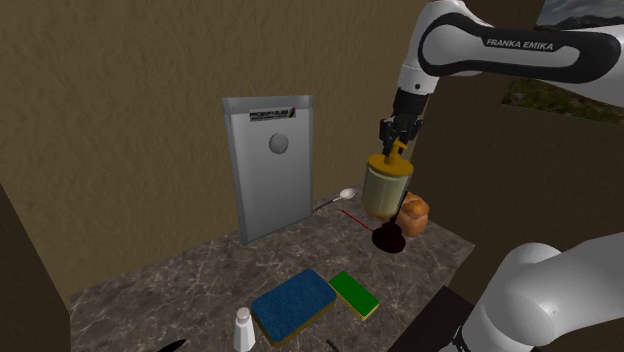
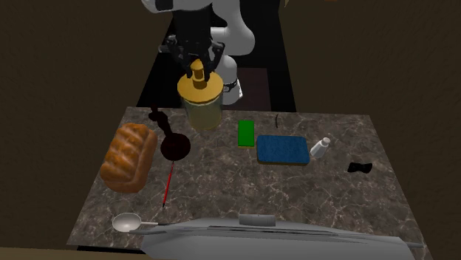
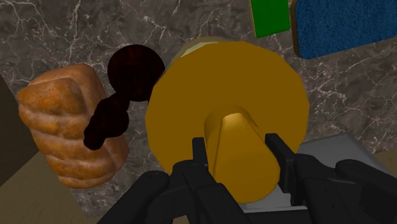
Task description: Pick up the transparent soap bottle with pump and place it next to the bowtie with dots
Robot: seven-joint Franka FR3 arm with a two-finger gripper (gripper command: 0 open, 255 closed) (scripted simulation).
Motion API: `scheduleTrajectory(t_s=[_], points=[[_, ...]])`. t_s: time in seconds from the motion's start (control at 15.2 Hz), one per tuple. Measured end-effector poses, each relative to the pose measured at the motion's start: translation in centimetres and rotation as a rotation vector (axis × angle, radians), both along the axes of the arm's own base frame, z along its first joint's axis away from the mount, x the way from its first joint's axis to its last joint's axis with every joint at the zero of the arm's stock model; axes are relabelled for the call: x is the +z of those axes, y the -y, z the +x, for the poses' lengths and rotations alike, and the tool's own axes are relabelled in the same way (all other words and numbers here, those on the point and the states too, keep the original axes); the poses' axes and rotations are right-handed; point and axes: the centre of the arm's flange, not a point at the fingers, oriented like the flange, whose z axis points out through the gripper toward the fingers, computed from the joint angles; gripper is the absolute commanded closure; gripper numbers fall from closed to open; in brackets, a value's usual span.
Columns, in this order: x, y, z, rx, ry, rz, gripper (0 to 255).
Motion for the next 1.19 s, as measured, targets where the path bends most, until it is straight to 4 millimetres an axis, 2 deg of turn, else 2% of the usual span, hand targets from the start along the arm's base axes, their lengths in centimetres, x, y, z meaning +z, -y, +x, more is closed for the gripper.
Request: scheduleTrajectory(t_s=[0.66,0.92,1.19], points=[[5.1,0.0,0.0,0.000,0.000,0.000,255],[4.3,-3.6,-0.4,0.001,0.000,0.000,255],[3.4,-8.9,-1.3,0.002,-0.001,-0.001,255]])
